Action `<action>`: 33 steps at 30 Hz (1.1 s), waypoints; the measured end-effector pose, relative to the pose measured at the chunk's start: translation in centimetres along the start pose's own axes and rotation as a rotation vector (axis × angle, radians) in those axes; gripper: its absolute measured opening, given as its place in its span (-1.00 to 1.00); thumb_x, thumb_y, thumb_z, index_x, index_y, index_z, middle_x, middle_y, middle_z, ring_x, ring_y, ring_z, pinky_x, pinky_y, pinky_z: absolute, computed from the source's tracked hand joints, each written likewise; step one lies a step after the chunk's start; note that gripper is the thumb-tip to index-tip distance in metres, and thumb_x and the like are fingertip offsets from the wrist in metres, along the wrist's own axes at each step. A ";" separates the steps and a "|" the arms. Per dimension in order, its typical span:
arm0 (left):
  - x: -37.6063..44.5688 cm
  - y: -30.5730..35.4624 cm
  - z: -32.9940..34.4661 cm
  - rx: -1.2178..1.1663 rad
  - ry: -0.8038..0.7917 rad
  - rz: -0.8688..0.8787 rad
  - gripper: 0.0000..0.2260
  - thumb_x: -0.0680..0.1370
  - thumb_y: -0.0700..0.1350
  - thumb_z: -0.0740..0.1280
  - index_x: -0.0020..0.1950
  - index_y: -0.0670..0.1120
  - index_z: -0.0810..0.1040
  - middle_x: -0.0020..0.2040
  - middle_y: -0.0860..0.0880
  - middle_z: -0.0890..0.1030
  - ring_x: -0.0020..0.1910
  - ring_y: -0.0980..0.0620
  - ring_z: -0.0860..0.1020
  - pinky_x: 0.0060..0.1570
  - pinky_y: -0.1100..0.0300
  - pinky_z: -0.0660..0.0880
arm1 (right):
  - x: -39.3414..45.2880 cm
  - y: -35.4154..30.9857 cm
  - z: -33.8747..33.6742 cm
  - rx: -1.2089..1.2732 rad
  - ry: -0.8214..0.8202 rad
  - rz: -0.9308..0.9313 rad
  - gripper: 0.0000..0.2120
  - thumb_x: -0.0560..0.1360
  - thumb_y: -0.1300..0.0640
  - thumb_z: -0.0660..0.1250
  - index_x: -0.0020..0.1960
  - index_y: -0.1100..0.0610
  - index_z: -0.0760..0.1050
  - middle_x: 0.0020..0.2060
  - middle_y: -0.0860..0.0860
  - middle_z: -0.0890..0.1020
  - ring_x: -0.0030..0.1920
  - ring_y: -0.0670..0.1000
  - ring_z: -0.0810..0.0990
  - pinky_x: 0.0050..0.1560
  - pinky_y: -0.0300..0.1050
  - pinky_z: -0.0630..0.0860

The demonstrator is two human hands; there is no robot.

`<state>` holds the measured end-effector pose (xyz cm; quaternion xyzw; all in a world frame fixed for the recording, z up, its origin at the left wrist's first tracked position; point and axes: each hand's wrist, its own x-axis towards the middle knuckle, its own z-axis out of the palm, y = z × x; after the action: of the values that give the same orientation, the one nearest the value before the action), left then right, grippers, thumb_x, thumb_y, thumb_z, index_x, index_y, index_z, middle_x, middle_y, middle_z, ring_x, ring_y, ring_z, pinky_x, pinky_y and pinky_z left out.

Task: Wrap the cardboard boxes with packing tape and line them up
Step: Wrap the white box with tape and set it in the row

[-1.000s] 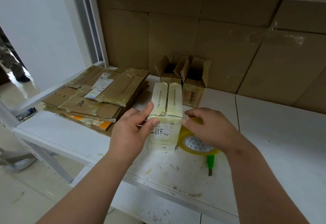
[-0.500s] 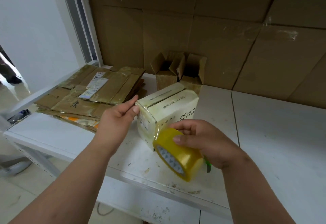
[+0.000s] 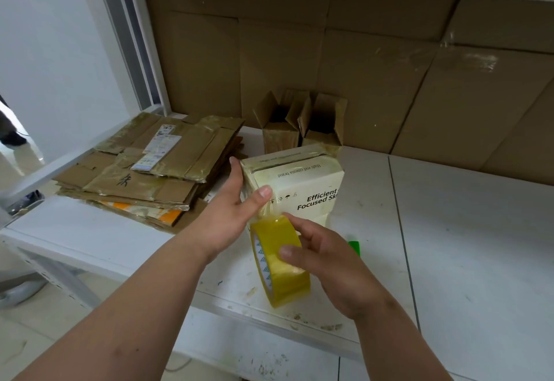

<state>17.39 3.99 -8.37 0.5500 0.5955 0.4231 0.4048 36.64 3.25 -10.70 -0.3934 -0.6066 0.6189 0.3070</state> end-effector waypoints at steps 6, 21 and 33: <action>0.4 -0.3 -0.6 0.156 0.001 0.077 -0.13 0.51 0.29 0.18 0.61 0.03 -0.24 0.57 0.13 0.17 0.43 0.26 0.18 0.36 0.29 0.17 | -1.3 1.0 0.1 0.001 -0.089 0.006 -0.47 0.48 0.09 0.38 0.43 -0.04 0.41 0.21 -0.04 0.65 0.27 -0.01 0.59 0.36 0.01 0.44; -2.0 -0.3 0.6 -0.018 0.146 0.026 -0.40 0.50 0.27 0.32 0.51 0.26 0.27 0.25 0.38 0.45 0.16 0.32 0.49 0.18 0.27 0.43 | -2.2 1.0 2.0 -0.073 0.067 -0.097 -0.70 0.58 0.06 0.34 0.28 -0.18 0.50 0.03 -0.05 0.71 0.06 -0.09 0.67 0.07 -0.30 0.55; -4.0 -2.2 2.0 -0.320 0.307 -0.198 -0.81 0.38 0.10 0.51 -0.25 0.03 0.62 -0.09 -0.08 0.70 0.05 -0.14 0.63 0.31 -0.20 0.45 | -2.2 1.1 -3.2 -0.623 0.325 0.012 -0.52 0.54 0.31 0.20 0.32 -0.14 0.48 0.28 -0.22 0.48 0.27 -0.16 0.45 0.29 -0.15 0.38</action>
<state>18.90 0.00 -10.98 0.3472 0.6262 0.5490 0.4312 40.62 2.89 -11.44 -0.5651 -0.7073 0.3352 0.2608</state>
